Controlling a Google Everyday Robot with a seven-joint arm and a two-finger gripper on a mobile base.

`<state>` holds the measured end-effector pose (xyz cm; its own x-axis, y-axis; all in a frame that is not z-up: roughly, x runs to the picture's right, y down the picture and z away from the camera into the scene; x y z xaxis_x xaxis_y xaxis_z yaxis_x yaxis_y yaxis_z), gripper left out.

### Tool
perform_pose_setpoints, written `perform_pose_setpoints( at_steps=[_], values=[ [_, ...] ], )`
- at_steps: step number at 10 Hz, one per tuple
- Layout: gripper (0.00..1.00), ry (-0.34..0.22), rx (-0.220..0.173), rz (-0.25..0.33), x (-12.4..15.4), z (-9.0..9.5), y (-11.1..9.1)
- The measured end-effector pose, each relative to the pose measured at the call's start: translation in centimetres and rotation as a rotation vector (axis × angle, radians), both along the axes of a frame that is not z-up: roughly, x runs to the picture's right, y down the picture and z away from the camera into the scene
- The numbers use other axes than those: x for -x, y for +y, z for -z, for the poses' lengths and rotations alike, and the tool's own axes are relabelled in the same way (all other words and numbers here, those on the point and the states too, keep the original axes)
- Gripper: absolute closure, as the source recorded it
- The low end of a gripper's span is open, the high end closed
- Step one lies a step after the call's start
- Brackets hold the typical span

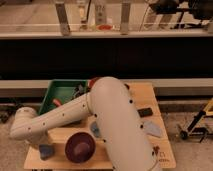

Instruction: Wipe table surface with sponge

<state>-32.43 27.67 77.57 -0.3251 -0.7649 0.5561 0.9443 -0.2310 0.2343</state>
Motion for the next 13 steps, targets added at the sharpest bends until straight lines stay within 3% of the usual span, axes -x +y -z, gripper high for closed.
perform_pose_setpoints(
  at_steps=[2, 3, 9, 13],
  values=[
    [0.99, 0.011, -0.008, -0.024, -1.2, 0.1, -0.6],
    [1.0, 0.018, -0.007, -0.033, -1.6, 0.2, -0.7],
    [1.0, 0.034, 0.008, -0.05, -3.2, -0.5, -1.9],
    [1.0, 0.028, 0.015, -0.028, -2.0, -0.9, -2.9]
  ],
)
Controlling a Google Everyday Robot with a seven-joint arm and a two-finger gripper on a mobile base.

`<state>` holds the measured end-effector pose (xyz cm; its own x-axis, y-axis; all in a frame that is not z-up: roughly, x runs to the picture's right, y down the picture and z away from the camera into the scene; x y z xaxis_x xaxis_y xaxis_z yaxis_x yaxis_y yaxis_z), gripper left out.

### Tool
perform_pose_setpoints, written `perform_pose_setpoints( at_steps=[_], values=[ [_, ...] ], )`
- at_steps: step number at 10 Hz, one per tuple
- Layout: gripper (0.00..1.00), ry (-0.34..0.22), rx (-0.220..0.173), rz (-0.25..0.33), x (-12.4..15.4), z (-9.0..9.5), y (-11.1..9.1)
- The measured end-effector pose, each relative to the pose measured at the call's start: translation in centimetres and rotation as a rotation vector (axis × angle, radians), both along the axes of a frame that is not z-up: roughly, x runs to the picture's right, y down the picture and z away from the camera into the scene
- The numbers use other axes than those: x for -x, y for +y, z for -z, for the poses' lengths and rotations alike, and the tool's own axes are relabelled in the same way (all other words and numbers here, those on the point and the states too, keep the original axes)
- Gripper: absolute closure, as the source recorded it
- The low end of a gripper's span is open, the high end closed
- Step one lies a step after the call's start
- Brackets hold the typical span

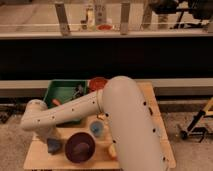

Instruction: Wipe table surface with sponge

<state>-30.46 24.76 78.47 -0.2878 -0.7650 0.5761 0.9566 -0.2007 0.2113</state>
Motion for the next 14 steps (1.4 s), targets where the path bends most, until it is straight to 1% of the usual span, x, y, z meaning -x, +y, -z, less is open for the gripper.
perform_pose_setpoints(
  at_steps=[2, 3, 4, 5, 8, 9, 11, 13, 14],
  values=[
    [1.0, -0.014, 0.0, 0.03, 1.3, 0.1, -0.1],
    [1.0, -0.032, -0.006, 0.061, 2.8, 0.9, 0.2],
    [1.0, -0.037, -0.004, 0.077, 3.2, 1.2, 0.6],
    [1.0, -0.043, -0.01, 0.094, 3.6, 1.6, 1.0],
    [1.0, -0.067, -0.003, 0.142, 4.5, 2.9, 3.6],
    [1.0, -0.084, 0.002, 0.154, 4.9, 3.3, 4.6],
    [1.0, -0.119, 0.018, 0.152, 5.0, 4.0, 6.3],
    [1.0, -0.141, 0.026, 0.128, 3.3, 4.3, 6.7],
    [1.0, -0.14, 0.024, 0.119, 2.0, 4.5, 6.7]
  ],
)
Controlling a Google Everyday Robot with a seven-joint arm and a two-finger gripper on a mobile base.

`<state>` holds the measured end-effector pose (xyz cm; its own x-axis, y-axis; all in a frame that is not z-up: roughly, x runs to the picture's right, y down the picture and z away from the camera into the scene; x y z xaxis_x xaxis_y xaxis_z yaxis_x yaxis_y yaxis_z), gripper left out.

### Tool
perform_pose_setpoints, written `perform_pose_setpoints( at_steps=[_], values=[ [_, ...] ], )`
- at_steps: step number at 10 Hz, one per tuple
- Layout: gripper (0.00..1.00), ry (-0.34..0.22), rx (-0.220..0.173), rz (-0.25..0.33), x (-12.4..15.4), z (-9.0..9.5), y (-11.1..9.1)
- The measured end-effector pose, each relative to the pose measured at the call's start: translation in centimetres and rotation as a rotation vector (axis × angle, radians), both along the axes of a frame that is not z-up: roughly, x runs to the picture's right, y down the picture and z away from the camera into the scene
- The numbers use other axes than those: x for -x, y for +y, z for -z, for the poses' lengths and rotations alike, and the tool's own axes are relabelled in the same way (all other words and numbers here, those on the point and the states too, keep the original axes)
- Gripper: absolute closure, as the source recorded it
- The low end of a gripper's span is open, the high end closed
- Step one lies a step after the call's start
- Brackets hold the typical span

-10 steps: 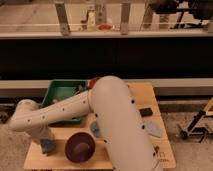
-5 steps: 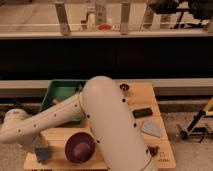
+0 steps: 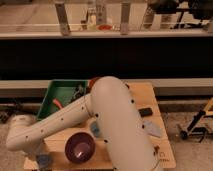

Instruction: Wipe table surface with sponge

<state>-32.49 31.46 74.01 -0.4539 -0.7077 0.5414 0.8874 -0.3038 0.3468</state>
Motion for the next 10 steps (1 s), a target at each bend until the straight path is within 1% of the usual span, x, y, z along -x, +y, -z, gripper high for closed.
perform_pose_setpoints(
  at_steps=[2, 5, 6, 10],
  values=[
    [1.0, 0.009, -0.007, -0.009, -2.1, 0.4, -0.3],
    [1.0, 0.021, -0.021, -0.022, -3.3, 0.4, -1.7],
    [1.0, 0.021, -0.032, -0.03, -3.7, 0.1, -3.0],
    [1.0, 0.026, -0.052, -0.062, -4.0, -1.5, -7.0]
  ],
)
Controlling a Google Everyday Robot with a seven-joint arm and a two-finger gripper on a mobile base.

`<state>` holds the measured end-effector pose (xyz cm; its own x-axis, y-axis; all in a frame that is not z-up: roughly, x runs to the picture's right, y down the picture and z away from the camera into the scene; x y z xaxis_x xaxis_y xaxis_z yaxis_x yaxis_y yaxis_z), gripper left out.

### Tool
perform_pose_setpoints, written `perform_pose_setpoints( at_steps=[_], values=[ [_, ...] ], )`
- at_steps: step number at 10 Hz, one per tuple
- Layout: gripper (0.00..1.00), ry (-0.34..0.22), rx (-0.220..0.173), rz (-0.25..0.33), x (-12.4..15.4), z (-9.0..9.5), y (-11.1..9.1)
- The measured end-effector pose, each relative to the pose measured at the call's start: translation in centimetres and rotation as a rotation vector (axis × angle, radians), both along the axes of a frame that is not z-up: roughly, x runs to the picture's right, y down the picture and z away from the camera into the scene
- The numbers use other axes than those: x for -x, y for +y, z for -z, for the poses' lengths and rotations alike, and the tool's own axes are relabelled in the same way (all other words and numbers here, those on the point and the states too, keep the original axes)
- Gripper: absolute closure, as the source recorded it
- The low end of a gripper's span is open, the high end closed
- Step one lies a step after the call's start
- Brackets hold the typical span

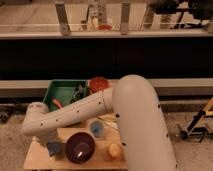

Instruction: Wipe table surface with sponge

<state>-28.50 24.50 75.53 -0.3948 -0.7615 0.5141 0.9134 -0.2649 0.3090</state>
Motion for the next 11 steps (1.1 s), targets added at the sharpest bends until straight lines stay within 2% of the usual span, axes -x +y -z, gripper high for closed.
perform_pose_setpoints(
  at_steps=[2, 5, 8, 11],
  values=[
    [1.0, -0.001, -0.006, -0.007, 0.9, -0.8, -1.4],
    [1.0, -0.014, -0.002, 0.008, 3.7, -1.4, -1.9],
    [1.0, -0.022, 0.007, 0.048, 5.6, -2.6, -0.9],
    [1.0, -0.038, 0.026, 0.097, 6.7, -2.4, 1.6]
  ],
)
